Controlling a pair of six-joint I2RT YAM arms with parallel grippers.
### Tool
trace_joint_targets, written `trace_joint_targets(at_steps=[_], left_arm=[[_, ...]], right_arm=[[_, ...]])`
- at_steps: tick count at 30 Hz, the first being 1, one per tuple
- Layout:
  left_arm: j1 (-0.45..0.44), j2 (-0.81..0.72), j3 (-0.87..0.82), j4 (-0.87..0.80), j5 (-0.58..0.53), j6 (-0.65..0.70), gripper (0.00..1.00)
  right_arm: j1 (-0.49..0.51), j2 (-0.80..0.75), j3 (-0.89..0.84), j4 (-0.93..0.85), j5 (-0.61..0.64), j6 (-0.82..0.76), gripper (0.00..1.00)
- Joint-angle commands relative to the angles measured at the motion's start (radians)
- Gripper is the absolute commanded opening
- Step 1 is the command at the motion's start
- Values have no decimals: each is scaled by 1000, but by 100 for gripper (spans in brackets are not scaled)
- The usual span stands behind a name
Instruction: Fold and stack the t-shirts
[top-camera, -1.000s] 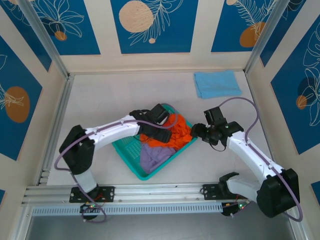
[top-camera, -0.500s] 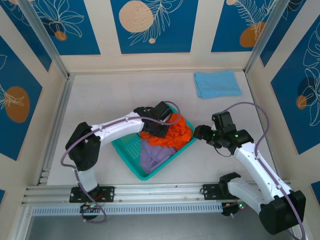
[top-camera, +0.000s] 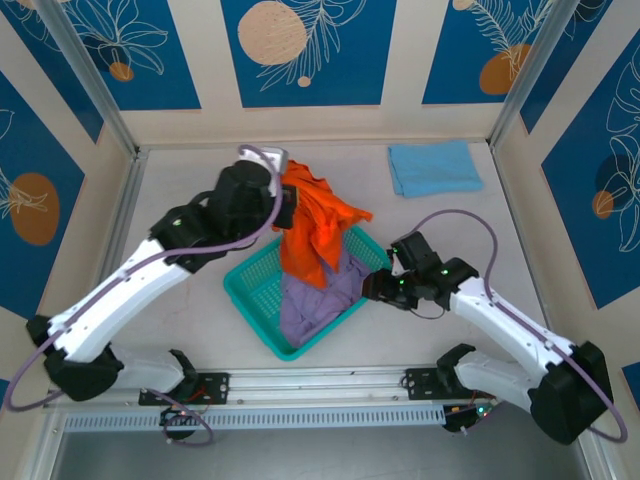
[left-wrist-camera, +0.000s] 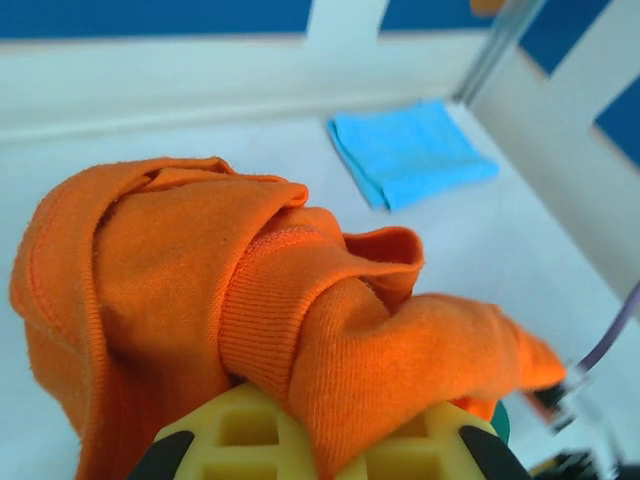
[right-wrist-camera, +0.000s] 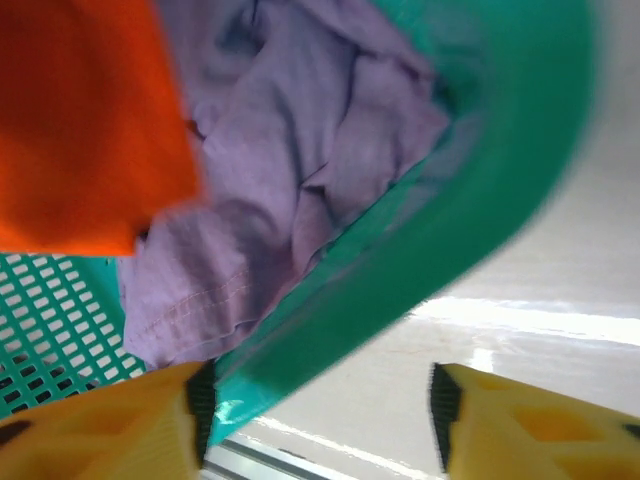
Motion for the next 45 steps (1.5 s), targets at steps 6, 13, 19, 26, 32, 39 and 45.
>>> trace_joint_targets(at_steps=[6,13,19,26,32,39,45], left_arm=[[56,-99,194,14,-218,50,0],[102,-153,242,17,-383,142,0],[144,-181,235,4,-393,146,0],[261,-156,220,-44,-294,85,0],[400,-83,224,-102,-16,10,0],[449,51,252,-109,403,-16,0],[421,215,315,-50,740,-108,0]], right_arm=[[143,367,228,100,102,61,7],[162,768,670,96,187,60,0],[158,1118,1212,-41,255,78,0],[104,1476,1765,-48,84,73,40],[17,1487,2000,-200,-33,26,73],[-62,731,960,337,-115,-47,96],[-109,293,396,720,-408,-105,100]])
